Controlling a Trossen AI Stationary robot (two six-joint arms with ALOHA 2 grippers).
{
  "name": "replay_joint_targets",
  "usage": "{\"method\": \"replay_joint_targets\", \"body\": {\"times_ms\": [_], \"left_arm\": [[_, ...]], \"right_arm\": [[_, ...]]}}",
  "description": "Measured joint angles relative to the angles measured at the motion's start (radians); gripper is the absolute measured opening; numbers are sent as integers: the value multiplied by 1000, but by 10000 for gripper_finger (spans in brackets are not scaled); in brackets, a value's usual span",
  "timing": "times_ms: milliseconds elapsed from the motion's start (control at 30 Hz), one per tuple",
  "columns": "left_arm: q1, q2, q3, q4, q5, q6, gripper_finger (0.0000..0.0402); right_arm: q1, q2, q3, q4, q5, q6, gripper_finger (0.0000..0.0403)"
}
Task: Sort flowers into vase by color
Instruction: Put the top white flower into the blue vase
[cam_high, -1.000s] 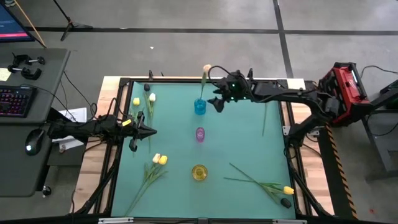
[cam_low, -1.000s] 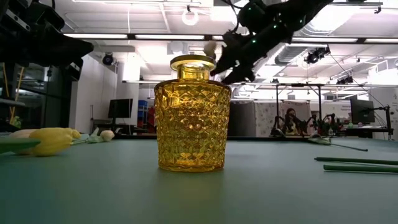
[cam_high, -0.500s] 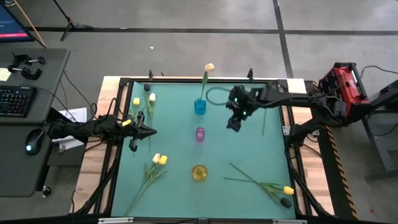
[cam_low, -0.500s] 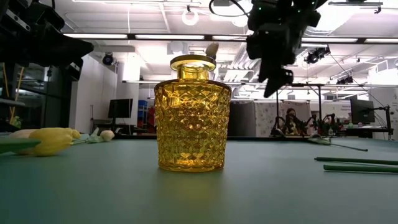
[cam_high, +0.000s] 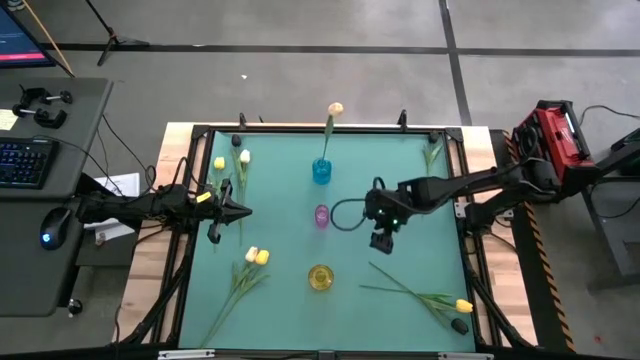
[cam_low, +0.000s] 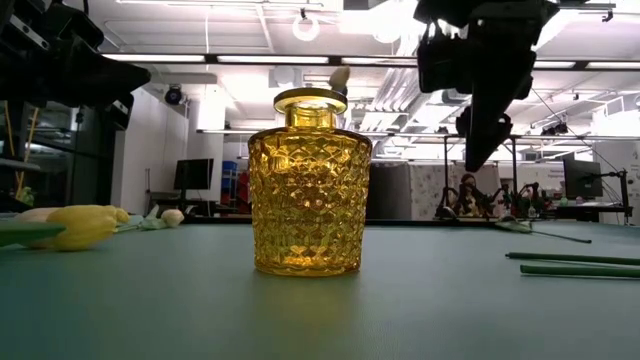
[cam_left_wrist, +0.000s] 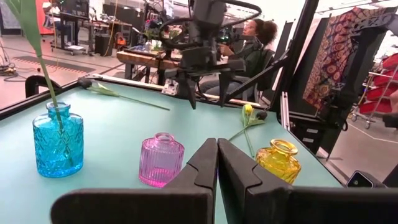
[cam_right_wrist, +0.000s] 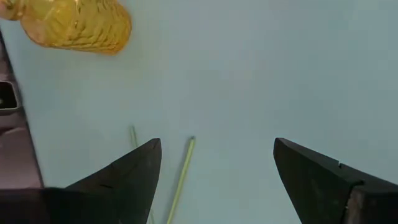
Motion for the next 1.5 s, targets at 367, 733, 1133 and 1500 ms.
{"method": "replay_joint_targets", "body": {"times_ms": [367,733,1133,1500], "left_arm": [[0,0,0,0,0,0,0],[0,0,0,0,0,0,0],[0,0,0,183,-55,-152,0],[98,243,247,10,-351,-522,18]], "right_arm": [[6,-11,-1,-249,231,-88,298],[-33,-397,-363,-188,217,285,298],[-32,-613,-423,130,275,556,298],[-32,-613,-422,182,350,574,298]]}}
